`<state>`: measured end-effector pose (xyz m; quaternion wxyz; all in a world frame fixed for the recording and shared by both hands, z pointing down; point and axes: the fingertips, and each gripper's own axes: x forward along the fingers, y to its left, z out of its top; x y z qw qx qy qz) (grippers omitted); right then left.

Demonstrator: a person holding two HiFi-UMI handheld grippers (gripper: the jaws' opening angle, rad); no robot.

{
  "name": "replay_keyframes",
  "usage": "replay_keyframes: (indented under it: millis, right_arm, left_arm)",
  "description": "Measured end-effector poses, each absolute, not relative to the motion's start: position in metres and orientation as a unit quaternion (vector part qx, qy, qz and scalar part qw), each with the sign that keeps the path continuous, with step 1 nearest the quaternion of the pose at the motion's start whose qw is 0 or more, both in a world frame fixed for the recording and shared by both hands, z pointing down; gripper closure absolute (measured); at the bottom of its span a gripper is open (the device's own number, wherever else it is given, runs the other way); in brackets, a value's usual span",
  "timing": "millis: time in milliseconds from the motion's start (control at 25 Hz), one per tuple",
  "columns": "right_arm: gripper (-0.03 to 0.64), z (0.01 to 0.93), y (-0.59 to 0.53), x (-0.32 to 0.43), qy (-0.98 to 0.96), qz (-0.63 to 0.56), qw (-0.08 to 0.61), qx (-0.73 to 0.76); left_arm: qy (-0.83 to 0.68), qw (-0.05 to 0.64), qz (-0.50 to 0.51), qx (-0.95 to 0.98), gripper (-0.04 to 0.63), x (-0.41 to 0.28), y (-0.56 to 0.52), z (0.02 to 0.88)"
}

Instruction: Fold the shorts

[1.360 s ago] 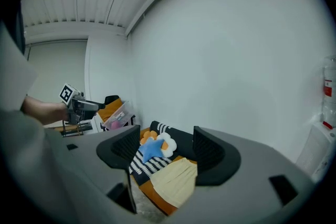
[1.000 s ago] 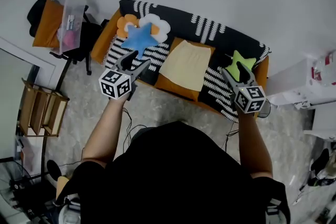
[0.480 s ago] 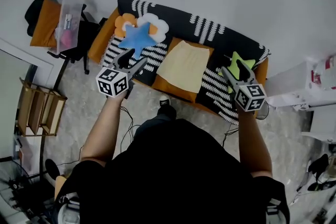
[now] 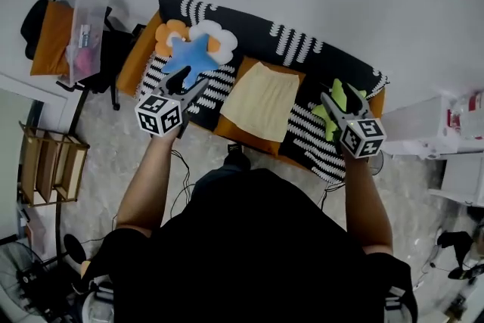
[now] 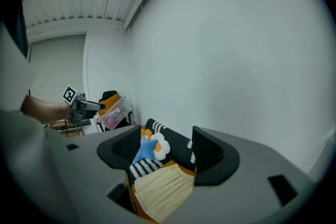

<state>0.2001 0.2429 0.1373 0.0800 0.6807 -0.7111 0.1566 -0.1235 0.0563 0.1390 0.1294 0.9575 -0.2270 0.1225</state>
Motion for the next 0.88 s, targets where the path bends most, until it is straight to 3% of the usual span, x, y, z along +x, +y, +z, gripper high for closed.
replay_keyframes:
  millis: [520, 880]
  right_arm:
    - [0.316, 0.169, 0.095, 0.222, -0.717, 0.184, 0.110, 0.664]
    - [0.328, 0.205, 0.007, 0.224, -0.726, 0.200, 0.172, 0.635]
  left_arm:
    - [-0.220, 0.152, 0.144, 0.953, 0.307, -0.093, -0.090, 0.175]
    - [-0.227, 0.177, 0.151, 0.946, 0.307, -0.110, -0.163, 0.210]
